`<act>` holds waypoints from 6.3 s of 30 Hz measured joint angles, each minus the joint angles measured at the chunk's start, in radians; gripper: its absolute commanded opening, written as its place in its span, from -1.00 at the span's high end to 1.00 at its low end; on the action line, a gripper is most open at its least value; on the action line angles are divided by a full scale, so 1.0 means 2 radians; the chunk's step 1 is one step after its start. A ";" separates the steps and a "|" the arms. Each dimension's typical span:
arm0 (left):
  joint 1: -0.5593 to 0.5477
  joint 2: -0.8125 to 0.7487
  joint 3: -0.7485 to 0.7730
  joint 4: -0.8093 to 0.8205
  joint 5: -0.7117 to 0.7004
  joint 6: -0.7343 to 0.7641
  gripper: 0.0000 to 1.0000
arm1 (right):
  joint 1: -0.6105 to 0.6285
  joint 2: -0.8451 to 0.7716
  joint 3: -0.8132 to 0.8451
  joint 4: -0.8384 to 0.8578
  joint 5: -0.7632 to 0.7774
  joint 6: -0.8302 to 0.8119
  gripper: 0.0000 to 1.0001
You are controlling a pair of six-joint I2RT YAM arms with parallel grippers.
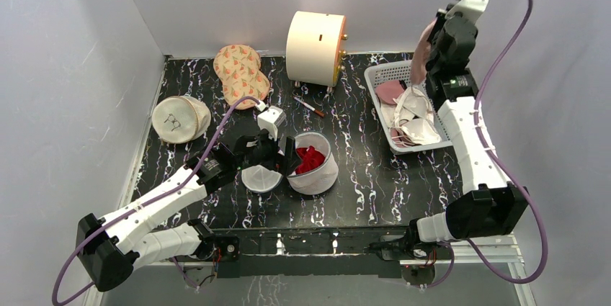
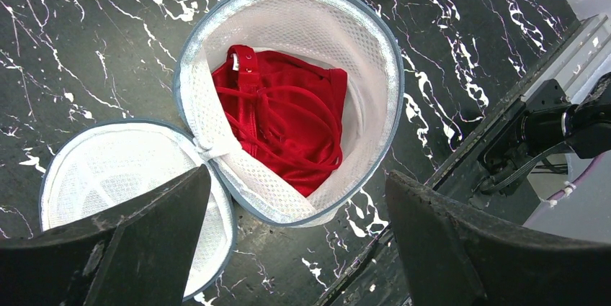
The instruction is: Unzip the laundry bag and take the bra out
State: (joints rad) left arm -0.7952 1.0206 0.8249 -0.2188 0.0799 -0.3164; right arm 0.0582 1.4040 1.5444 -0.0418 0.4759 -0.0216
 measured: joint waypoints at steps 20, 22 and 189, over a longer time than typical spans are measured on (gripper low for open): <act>0.000 -0.008 0.000 -0.015 -0.001 0.007 -0.82 | -0.034 0.003 -0.103 -0.159 -0.026 0.195 1.00; 0.000 -0.013 0.000 -0.017 -0.002 0.010 -0.83 | -0.039 0.008 -0.096 -0.196 -0.030 0.203 1.00; 0.000 0.109 -0.030 -0.006 -0.053 -0.056 0.08 | 0.426 -0.145 -0.262 -0.122 -0.163 0.261 1.00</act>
State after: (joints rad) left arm -0.7952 1.2381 0.7647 -0.2317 -0.0257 -0.4282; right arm 0.9096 1.1137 1.0195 -0.2852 0.1505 0.4995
